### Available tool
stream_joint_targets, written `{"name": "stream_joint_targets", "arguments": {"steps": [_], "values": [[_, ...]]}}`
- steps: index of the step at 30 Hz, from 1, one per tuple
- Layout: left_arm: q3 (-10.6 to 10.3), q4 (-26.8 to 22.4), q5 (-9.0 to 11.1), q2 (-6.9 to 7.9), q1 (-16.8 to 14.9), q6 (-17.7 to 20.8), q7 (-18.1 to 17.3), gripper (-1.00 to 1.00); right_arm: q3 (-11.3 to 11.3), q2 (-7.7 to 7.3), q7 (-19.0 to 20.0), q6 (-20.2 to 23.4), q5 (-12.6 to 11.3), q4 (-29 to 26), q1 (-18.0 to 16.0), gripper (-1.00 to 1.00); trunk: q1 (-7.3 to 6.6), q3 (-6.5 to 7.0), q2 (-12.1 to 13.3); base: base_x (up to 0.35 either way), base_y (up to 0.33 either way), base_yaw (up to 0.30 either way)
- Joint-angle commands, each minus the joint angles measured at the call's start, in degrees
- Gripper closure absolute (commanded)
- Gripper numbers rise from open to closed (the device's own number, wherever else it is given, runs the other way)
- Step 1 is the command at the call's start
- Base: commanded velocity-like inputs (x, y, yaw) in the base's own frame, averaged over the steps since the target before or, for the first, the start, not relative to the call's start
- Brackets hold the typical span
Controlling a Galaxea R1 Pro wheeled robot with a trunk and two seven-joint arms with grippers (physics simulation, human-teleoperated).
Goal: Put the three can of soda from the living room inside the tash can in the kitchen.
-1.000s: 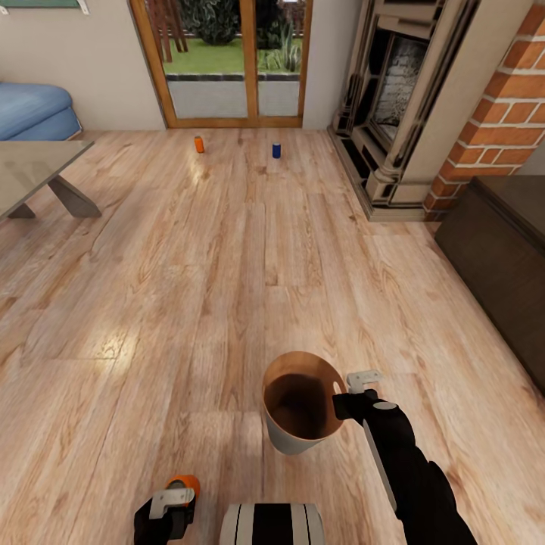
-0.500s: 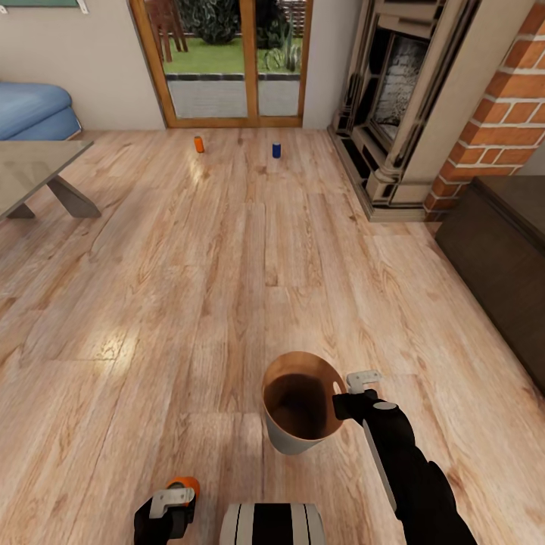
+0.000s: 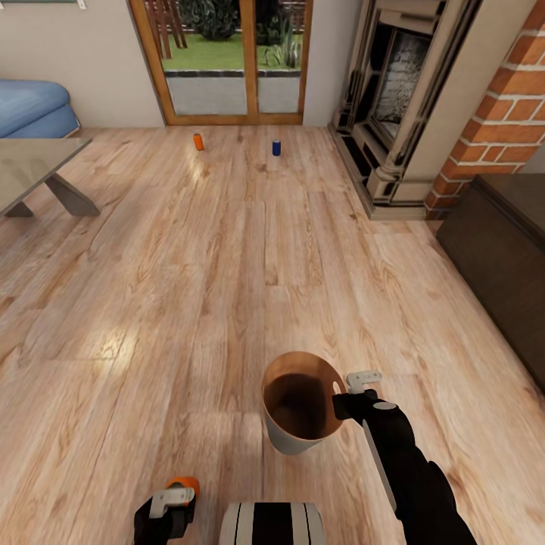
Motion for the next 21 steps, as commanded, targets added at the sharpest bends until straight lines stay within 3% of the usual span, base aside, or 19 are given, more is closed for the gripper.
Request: {"name": "stream_joint_targets", "arguments": {"steps": [1, 21], "values": [[0.0, 0.0, 0.0, 0.0, 0.0, 0.0, 0.0, -1.0, 0.01, 0.01, 0.19, 0.04, -0.86, -0.02, -0.02, 1.0, -0.01, 0.0, 0.0, 0.182, 0.0, 0.0], [0.0, -0.07, 0.0, 0.0, 0.03, 0.0, -0.01, -1.0, 0.07, 0.01, 0.22, -0.05, -0.86, -0.02, -0.02, 1.0, -0.01, -0.26, 0.0, 0.03, 0.0, 0.0]]}}
